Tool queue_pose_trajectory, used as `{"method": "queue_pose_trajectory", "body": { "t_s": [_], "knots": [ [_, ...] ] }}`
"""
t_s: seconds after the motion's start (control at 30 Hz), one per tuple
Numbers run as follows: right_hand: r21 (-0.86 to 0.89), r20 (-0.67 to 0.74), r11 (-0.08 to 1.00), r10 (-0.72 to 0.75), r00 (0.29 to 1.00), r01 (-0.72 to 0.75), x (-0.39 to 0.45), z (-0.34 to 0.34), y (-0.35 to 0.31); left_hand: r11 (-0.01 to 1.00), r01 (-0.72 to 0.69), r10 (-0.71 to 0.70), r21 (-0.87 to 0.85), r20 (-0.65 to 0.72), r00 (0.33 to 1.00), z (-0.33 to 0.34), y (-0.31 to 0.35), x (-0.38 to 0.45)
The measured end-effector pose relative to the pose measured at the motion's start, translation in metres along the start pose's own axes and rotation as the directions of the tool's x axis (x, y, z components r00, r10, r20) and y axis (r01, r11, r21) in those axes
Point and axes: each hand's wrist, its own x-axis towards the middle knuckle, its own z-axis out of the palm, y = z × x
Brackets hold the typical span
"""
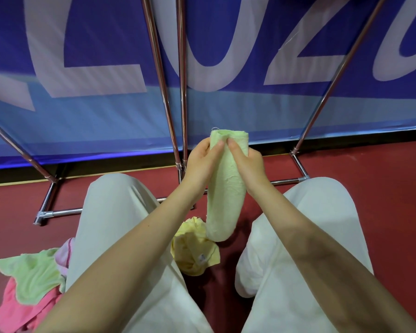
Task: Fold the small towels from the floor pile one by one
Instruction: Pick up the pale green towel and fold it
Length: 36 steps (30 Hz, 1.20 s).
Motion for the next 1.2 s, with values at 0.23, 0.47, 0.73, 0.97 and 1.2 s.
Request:
{"method": "queue_pose_trajectory", "body": {
  "t_s": [0.23, 0.47, 0.73, 0.97, 1.2],
  "knots": [
    [0.031, 0.129, 0.998, -0.058, 0.99, 0.055, -0.004, 0.007, 0.0, 0.993, 0.052, -0.062, -0.103, -0.102, 0.993, -0.007, 0.008, 0.007],
    [-0.057, 0.346, 0.996, -0.048, 0.937, 0.072, -0.005, 0.015, 0.014, 0.967, 0.012, -0.051, -0.254, -0.148, 0.988, -0.026, 0.028, 0.011],
    [-0.289, 0.428, 0.955, 0.066, 0.901, 0.067, -0.005, 0.034, 0.05, 0.927, 0.004, -0.068, -0.375, -0.16, 0.985, -0.044, 0.047, 0.009],
    [-0.251, 0.449, 0.968, 0.107, 0.887, 0.01, -0.003, 0.045, 0.059, 0.895, -0.086, -0.035, -0.438, -0.259, 0.965, -0.076, 0.05, 0.02],
    [-0.06, 0.348, 0.99, 0.141, 0.927, -0.129, -0.003, 0.052, 0.042, 0.946, -0.074, -0.11, -0.315, -0.53, 0.841, -0.122, 0.04, 0.041]
  ]
}}
